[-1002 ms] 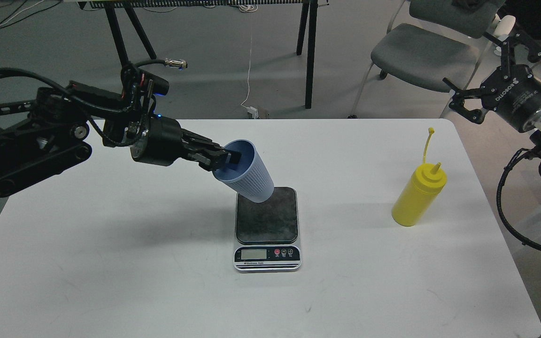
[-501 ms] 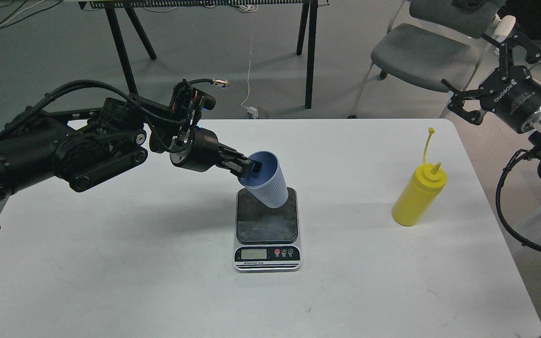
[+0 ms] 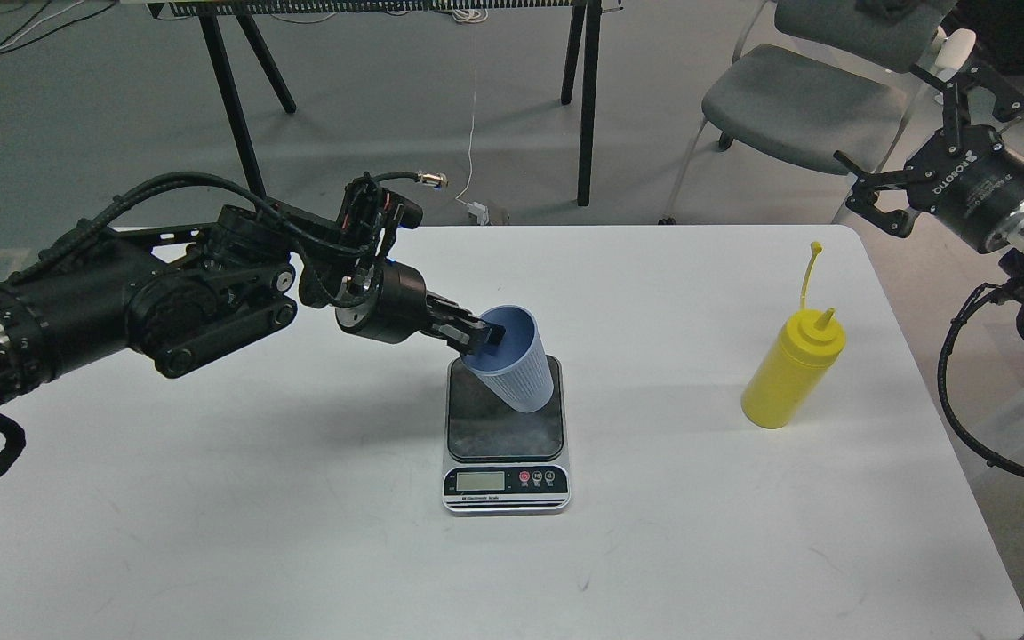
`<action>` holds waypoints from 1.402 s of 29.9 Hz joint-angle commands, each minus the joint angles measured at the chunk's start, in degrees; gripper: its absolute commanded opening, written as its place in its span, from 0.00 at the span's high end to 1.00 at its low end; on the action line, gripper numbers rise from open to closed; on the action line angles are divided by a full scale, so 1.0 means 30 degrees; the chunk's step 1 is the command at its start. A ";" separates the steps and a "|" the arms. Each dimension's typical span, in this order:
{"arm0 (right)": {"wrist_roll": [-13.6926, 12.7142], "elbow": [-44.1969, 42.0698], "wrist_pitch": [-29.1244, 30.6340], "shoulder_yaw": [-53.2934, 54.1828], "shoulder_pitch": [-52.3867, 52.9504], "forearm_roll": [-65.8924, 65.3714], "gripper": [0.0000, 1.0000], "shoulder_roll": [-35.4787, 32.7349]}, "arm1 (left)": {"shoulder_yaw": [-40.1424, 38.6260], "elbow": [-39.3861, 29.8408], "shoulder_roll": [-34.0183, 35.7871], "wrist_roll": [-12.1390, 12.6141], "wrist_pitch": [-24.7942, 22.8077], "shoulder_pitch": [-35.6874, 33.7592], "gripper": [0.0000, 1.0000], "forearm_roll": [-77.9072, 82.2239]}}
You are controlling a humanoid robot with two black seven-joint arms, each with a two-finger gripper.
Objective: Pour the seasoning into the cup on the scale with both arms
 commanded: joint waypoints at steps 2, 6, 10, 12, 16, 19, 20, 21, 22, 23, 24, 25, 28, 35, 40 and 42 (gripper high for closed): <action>0.0000 -0.0034 0.0000 0.0037 -0.0007 0.0003 0.00 -0.0002 | 0.0019 0.0886 -0.0820 0.0000 0.0199 0.0289 0.95 0.0003; 0.0000 -0.0034 0.0000 0.0037 -0.0007 0.0003 0.00 -0.0002 | 0.0019 0.1181 -0.0997 0.0000 0.0199 0.0495 0.95 0.0003; 0.0000 -0.0034 0.0000 0.0037 -0.0007 0.0003 0.00 -0.0002 | 0.0019 0.1210 -0.0997 0.0000 0.0199 0.0495 0.94 0.0003; 0.0000 -0.0034 0.0000 0.0037 -0.0036 0.0003 0.00 -0.0002 | -0.0010 0.1240 -0.0997 0.0000 0.0228 0.0495 0.93 -0.0027; 0.0000 -0.0034 0.0000 0.0037 -0.0007 0.0003 0.00 0.0027 | -0.0039 0.1211 -0.0909 0.0000 0.0228 0.0495 0.90 -0.0085; 0.0000 -0.0034 0.0000 0.0037 -0.0036 0.0003 0.00 0.0027 | -0.0069 0.1210 -0.0909 0.0000 0.0228 0.0495 0.87 -0.0173; 0.0000 -0.0034 0.0000 0.0037 -0.0036 0.0003 0.00 0.0027 | -0.0069 0.1210 -0.0909 0.0000 0.0228 0.0495 0.86 -0.0173; 0.0000 -0.0034 0.0000 0.0037 -0.0036 0.0003 0.00 0.0027 | -0.0098 0.1210 -0.0938 0.0000 0.0228 0.0495 0.85 -0.0173; 0.0000 -0.0034 0.0000 0.0037 -0.0036 0.0003 0.00 0.0027 | -0.0098 0.1210 -0.0938 0.0000 0.0228 0.0495 0.85 -0.0173; 0.0000 -0.0034 0.0000 0.0037 -0.0036 0.0003 0.00 0.0027 | -0.0098 0.1210 -0.0938 0.0000 0.0228 0.0495 0.85 -0.0173; 0.0000 -0.0034 0.0000 0.0037 -0.0036 0.0003 0.00 0.0027 | -0.0098 0.1181 -0.0938 0.0000 0.0228 0.0495 0.85 -0.0173; 0.0000 -0.0034 0.0000 0.0037 -0.0036 0.0003 0.00 0.0027 | -0.0098 0.1152 -0.0938 0.0000 0.0228 0.0495 0.84 -0.0173; 0.0000 -0.0034 0.0000 0.0037 -0.0036 0.0003 0.00 0.0027 | -0.0069 0.1064 -0.0938 0.0000 0.0228 0.0495 0.84 -0.0173; 0.0000 0.0024 0.0000 0.0066 -0.0270 0.0003 0.00 0.0027 | -0.0157 0.0947 -0.0850 0.0000 0.0199 0.0495 0.77 -0.0232; 0.0000 0.0024 0.0000 0.0067 -0.0271 0.0003 0.00 -0.0002 | -0.0390 0.0801 -0.0588 0.0000 0.0199 0.0408 0.72 -0.0552; 0.0000 0.0024 0.0000 0.0095 -0.0271 0.0003 0.00 -0.0002 | -0.0944 0.0742 -0.0150 0.0000 0.0170 0.0232 0.71 -0.1456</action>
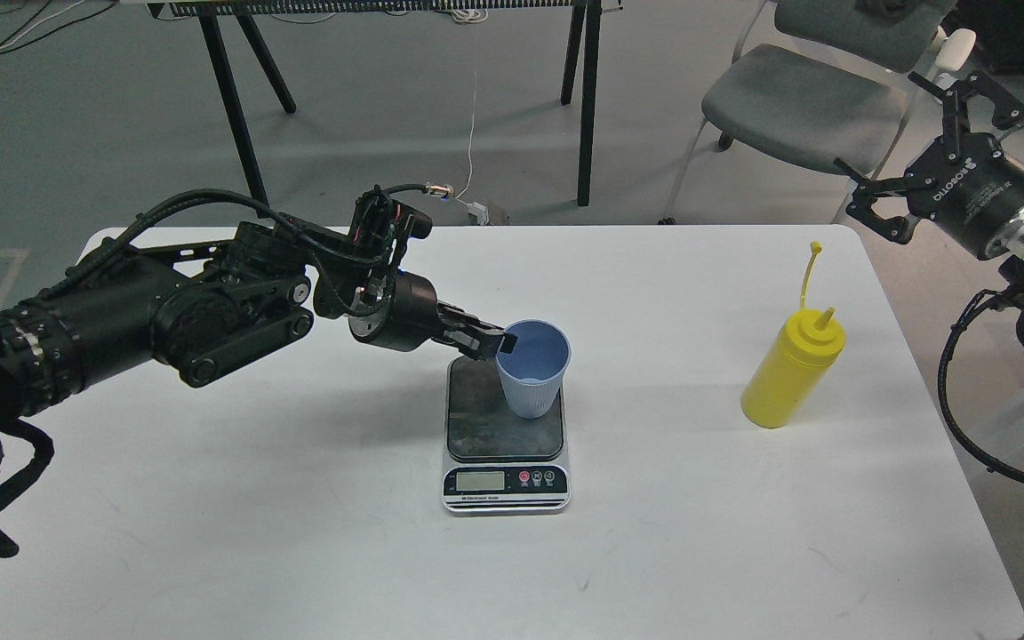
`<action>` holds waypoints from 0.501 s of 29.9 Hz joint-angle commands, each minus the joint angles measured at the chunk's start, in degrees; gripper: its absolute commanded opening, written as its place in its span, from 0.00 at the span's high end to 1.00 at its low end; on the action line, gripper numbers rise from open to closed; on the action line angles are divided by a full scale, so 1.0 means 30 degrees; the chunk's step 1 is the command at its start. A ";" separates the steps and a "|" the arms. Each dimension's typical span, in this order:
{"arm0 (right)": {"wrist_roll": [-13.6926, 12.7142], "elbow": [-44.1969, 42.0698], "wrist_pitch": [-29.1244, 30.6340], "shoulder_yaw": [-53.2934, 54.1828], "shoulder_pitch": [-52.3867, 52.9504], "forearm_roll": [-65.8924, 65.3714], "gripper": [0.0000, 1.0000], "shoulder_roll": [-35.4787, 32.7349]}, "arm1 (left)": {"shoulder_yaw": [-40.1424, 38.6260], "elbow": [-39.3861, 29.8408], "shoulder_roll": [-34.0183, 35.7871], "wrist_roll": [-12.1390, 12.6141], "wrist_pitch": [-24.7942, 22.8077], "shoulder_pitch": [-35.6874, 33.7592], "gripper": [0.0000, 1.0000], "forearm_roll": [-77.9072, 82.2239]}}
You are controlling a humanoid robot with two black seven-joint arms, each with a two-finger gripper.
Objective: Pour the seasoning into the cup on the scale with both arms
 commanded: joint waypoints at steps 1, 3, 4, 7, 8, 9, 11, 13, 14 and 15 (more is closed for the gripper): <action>0.0001 0.0001 0.0000 0.0020 -0.0002 0.0000 0.00 -0.0001 | -0.0764 -0.0100 0.0731 0.0000 -0.0030 -0.0325 0.68 -0.1466; 0.0001 0.0001 0.0000 0.0108 -0.0002 0.0029 0.00 -0.0001 | -0.1058 -0.0100 0.1404 0.0000 -0.0089 -0.0791 0.65 -0.2725; 0.0001 0.0001 0.0000 0.0166 -0.0002 0.0087 0.00 -0.0001 | -0.1233 -0.0100 0.1842 0.0000 -0.0147 -0.1201 0.63 -0.3601; 0.0001 -0.0028 0.0000 0.0663 -0.0089 0.0292 0.00 -0.0001 | -0.2839 -0.0013 0.3043 0.0000 -0.0294 -0.1848 0.55 -0.7491; -0.0028 -0.0028 0.0000 0.0926 -0.0148 0.0380 0.00 -0.0001 | -0.3833 0.0162 0.3454 0.0000 -0.0294 -0.1820 0.48 -0.9507; -0.0057 -0.0057 0.0000 0.1364 -0.0235 0.0729 0.00 -0.0001 | -0.4858 0.0338 0.3777 0.0000 -0.0294 -0.1762 0.39 -1.1616; -0.0145 0.0030 0.0000 0.2010 -0.0818 0.2334 0.00 -0.0175 | -0.6355 0.1155 0.3985 0.0000 -0.0323 -0.1528 0.31 -1.5280; -0.0204 0.0205 0.0000 0.2246 -0.1581 0.4443 0.00 -0.1108 | -0.7180 0.2384 0.4102 0.0000 -0.0294 -0.1149 0.27 -1.9235; -0.0175 0.0467 0.0000 0.2276 -0.1787 0.5207 0.00 -0.1694 | -0.7240 0.2854 0.4190 0.0000 -0.0265 -0.0914 0.25 -2.0762; -0.0175 0.0905 0.0000 0.2276 -0.2166 0.6114 0.00 -0.2280 | -0.7299 0.3439 0.4219 0.0000 -0.0178 -0.0680 0.24 -2.2286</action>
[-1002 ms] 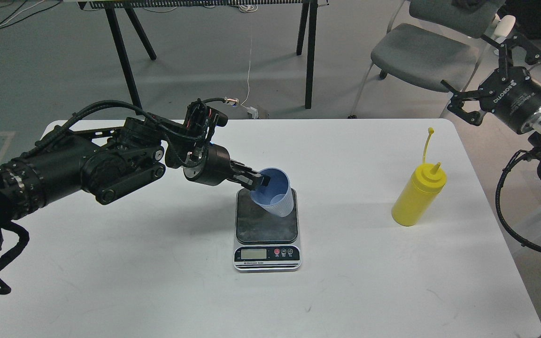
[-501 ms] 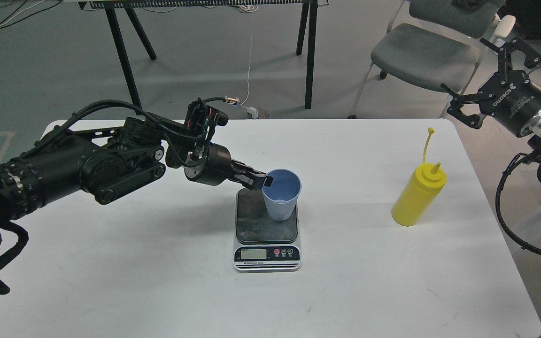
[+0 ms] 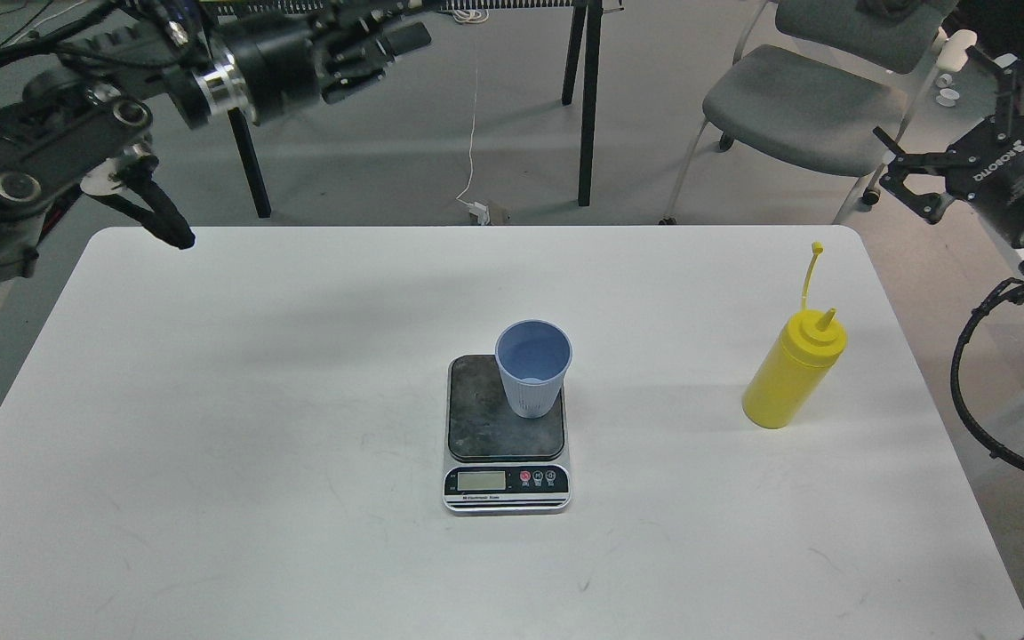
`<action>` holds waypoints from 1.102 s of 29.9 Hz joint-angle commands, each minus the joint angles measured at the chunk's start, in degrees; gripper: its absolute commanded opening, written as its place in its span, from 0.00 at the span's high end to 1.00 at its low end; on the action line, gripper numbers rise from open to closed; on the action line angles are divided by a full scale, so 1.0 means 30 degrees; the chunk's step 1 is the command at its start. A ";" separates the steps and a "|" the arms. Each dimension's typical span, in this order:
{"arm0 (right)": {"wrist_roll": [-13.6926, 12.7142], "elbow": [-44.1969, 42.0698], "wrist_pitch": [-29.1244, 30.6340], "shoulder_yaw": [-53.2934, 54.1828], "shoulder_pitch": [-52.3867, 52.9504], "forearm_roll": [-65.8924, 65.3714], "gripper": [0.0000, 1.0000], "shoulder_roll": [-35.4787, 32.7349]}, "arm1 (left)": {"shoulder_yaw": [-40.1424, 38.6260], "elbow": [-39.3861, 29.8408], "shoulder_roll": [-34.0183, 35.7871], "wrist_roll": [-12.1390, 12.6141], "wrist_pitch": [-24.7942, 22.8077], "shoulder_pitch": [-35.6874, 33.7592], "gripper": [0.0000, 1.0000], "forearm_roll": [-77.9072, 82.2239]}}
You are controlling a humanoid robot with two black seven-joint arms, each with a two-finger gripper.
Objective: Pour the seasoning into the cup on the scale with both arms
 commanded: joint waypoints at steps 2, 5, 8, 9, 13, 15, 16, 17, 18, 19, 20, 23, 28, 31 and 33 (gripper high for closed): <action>-0.0009 0.1438 0.0000 0.0255 -0.2017 0.4532 0.00 -0.2460 | -0.0586 0.2481 0.0183 -0.0001 0.0125 0.0841 0.23 -0.6820; -0.0009 0.2055 0.0000 0.0372 -0.4154 0.7434 0.00 -0.3984 | -0.0674 0.3887 0.0125 -0.0001 0.0212 0.1309 0.23 -0.8612; -0.0009 0.3136 0.0000 0.0431 -0.7053 0.9603 0.00 -0.4661 | -0.0995 0.4768 0.0037 -0.0001 0.0213 0.1895 0.22 -0.9259; 0.0020 0.3546 0.0000 0.0460 -0.8078 1.0306 0.00 -0.4894 | -0.1141 0.5031 -0.0050 -0.0001 0.0213 0.2129 0.22 -0.9290; 0.0108 0.4019 0.0000 0.0372 -1.1392 1.1192 0.00 -0.4868 | -0.1552 0.5356 -0.0080 -0.0001 0.0184 0.3096 0.22 -0.9348; 0.0079 0.4427 0.0000 0.0314 -1.2798 1.1192 0.00 -0.4547 | -0.1612 0.5356 0.0036 -0.0001 0.0213 0.3593 0.20 -0.9348; 0.0050 0.4691 0.0000 0.0314 -1.3501 1.1192 0.00 -0.4284 | -0.1612 0.5385 0.0066 -0.0001 0.0213 0.3799 0.20 -0.9377; 0.0020 0.4983 0.0000 0.0343 -1.4030 1.1192 0.00 -0.4049 | -0.1612 0.5385 0.0124 -0.0001 0.0184 0.3946 0.20 -0.9378; -0.0009 0.5305 0.0000 0.0314 -1.4470 1.1134 0.00 -0.3786 | -0.1612 0.5385 0.0154 -0.0001 0.0183 0.4063 0.20 -0.9378; -0.0067 0.5685 0.0000 0.0314 -1.4823 1.1076 0.00 -0.3522 | -0.1641 0.5356 0.0154 -0.0001 0.0183 0.4152 0.20 -0.9407; -0.0097 0.6037 0.0000 0.0314 -1.5058 1.0988 0.00 -0.3288 | -0.1641 0.5385 0.0183 -0.0001 0.0183 0.4152 0.20 -0.9378; -0.0418 0.6596 0.0000 0.0284 -1.5412 1.0667 0.00 -0.2235 | -0.1728 0.5385 0.0183 -0.0001 0.0183 0.4152 0.20 -0.9378; -0.0449 0.6568 0.0000 0.0722 -1.5354 0.8939 0.00 -0.0651 | -0.1758 0.5385 0.0183 -0.0001 0.0213 0.4152 0.20 -0.9378; -0.0449 0.6510 0.0000 0.1046 -1.5091 0.7856 0.00 -0.0124 | -0.1758 0.5385 0.0183 -0.0001 0.0183 0.4181 0.20 -0.9348; -0.0419 0.6481 0.0000 0.1046 -1.4770 0.7619 0.00 0.0258 | -0.1758 0.5385 0.0183 -0.0001 0.0183 0.4211 0.20 -0.9377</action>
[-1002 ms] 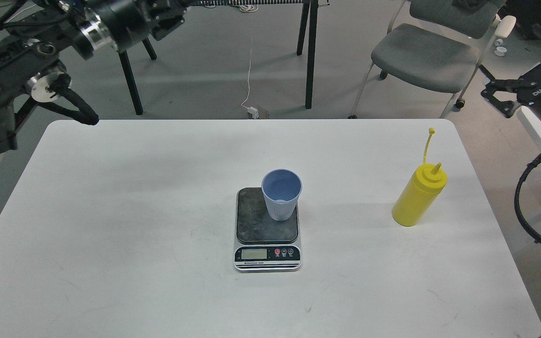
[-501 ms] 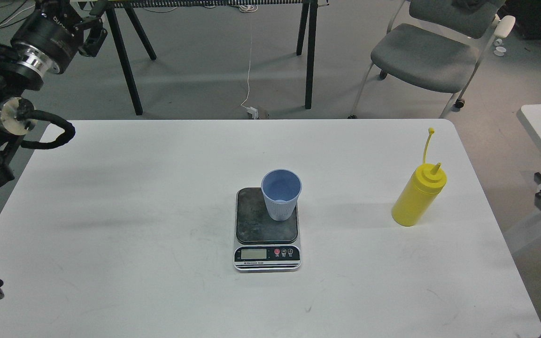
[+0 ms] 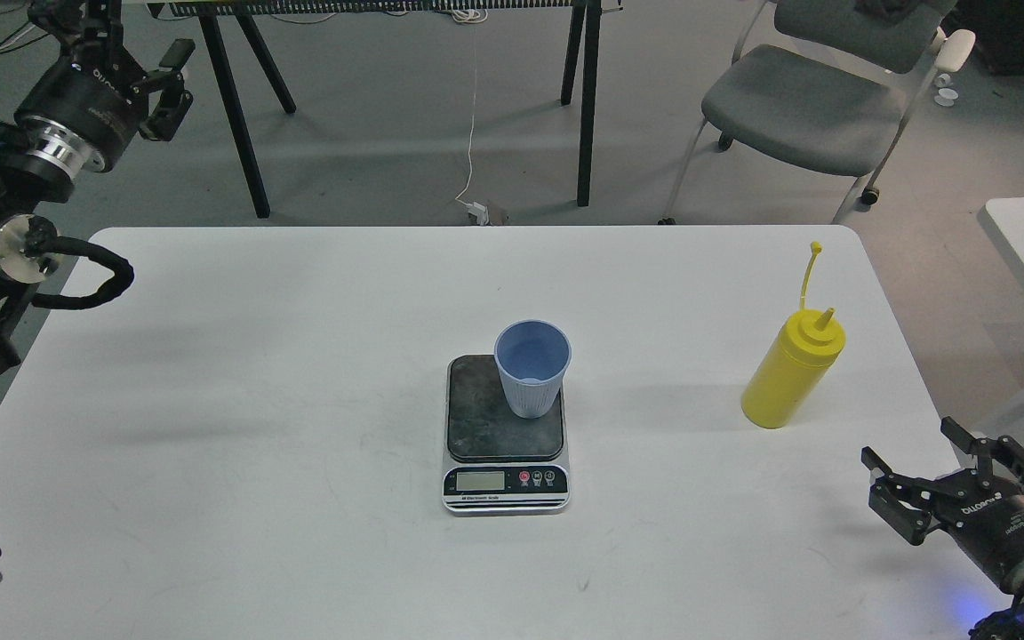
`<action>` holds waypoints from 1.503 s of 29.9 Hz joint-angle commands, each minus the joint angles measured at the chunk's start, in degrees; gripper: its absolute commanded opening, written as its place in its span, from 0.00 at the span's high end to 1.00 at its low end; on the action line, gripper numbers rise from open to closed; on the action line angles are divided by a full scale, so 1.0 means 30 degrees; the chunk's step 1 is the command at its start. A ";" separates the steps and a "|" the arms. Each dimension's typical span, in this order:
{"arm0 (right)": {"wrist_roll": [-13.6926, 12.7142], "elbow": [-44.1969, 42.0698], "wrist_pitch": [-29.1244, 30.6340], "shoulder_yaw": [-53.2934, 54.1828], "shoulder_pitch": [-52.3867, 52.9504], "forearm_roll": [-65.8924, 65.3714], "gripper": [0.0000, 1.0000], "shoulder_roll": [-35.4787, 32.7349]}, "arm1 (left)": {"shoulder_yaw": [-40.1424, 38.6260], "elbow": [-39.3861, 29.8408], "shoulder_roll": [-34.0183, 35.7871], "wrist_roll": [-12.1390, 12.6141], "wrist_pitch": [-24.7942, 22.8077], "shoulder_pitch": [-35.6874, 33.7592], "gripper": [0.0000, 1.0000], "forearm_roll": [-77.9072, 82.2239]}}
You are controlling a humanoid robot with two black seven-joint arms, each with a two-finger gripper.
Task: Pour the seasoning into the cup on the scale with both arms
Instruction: 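Reach the right gripper toward the yellow squeeze bottle, then close the right gripper around the yellow bottle's body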
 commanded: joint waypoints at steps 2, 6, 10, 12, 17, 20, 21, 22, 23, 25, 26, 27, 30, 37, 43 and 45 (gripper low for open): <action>0.0030 -0.0141 0.0001 0.0084 0.0878 -0.0647 0.00 0.0716 | 0.0001 0.0001 -0.0001 -0.0002 -0.0069 0.0036 0.20 0.0007; 0.0088 -0.0258 0.0001 0.0025 0.1757 -0.0968 0.00 0.1388 | 0.0001 0.0001 0.0029 -0.0002 -0.0128 0.0270 0.20 0.0007; 0.0147 -0.0696 0.0001 0.0084 0.2753 -0.1613 0.00 0.2355 | 0.0001 -0.0028 0.0058 -0.0002 -0.0157 0.0299 0.20 0.0007; 0.0147 -0.1077 0.0001 -0.0062 0.3163 -0.1818 0.00 0.2794 | 0.0001 -0.0028 0.0058 -0.0002 -0.0186 0.0299 0.20 0.0007; 0.0264 -0.2133 0.0001 0.0055 0.3839 -0.2991 0.00 0.4201 | 0.0030 -0.0028 0.0174 -0.0002 -0.0186 0.0299 0.20 0.0007; 0.0264 -0.2600 0.0001 0.0055 0.4219 -0.3020 0.00 0.4378 | 0.0030 -0.0086 0.0292 -0.0002 -0.0186 0.0299 0.20 0.0007; 0.0264 -0.2776 0.0001 0.0055 0.4336 -0.3049 0.00 0.4495 | 0.0030 -0.0087 0.0292 -0.0002 -0.0186 0.0299 0.20 0.0007; 0.0264 -0.3155 0.0001 -0.0003 0.4482 -0.3079 0.00 0.4699 | 0.0001 -0.0087 0.0292 -0.0002 -0.0186 0.0299 0.20 0.0007; 0.0264 -0.3536 0.0001 -0.0062 0.4600 -0.3195 0.00 0.4962 | -0.0057 -0.0116 0.0321 -0.0002 -0.0186 0.0299 0.20 -0.0022; 0.0264 -0.4211 0.0001 -0.0092 0.4864 -0.3779 0.00 0.5751 | -0.0203 -0.0116 0.0293 -0.0002 -0.0186 0.0299 0.20 -0.0022; 0.0264 -0.4417 0.0001 -0.0063 0.5010 -0.4072 0.00 0.6249 | -0.0204 -0.0116 0.0292 -0.0002 -0.0186 0.0299 0.20 -0.0022; 0.0264 -0.4419 0.0001 -0.0034 0.5127 -0.4220 0.00 0.6631 | -0.0204 -0.0145 0.0292 -0.0002 -0.0157 0.0299 0.20 -0.0022; 0.0264 -0.4593 0.0001 0.0054 0.5274 -0.4309 0.00 0.7073 | -0.0204 -0.0145 0.0292 -0.0002 -0.0157 0.0299 0.20 0.0007; 0.0264 -0.5327 0.0001 0.0026 0.5949 -0.4368 0.01 0.7630 | -0.0233 -0.0145 0.0322 -0.0002 -0.0186 0.0299 0.20 -0.0022; 0.0556 -0.5677 0.0001 0.0171 0.6066 -0.4895 0.22 0.7660 | -0.0204 -0.0145 0.0322 -0.0002 -0.0186 0.0299 0.20 0.0007; 0.0820 -0.5737 0.0001 0.0172 0.6066 -0.5128 0.24 0.7660 | -0.0233 -0.0145 0.0322 -0.0002 -0.0186 0.0299 0.20 0.0007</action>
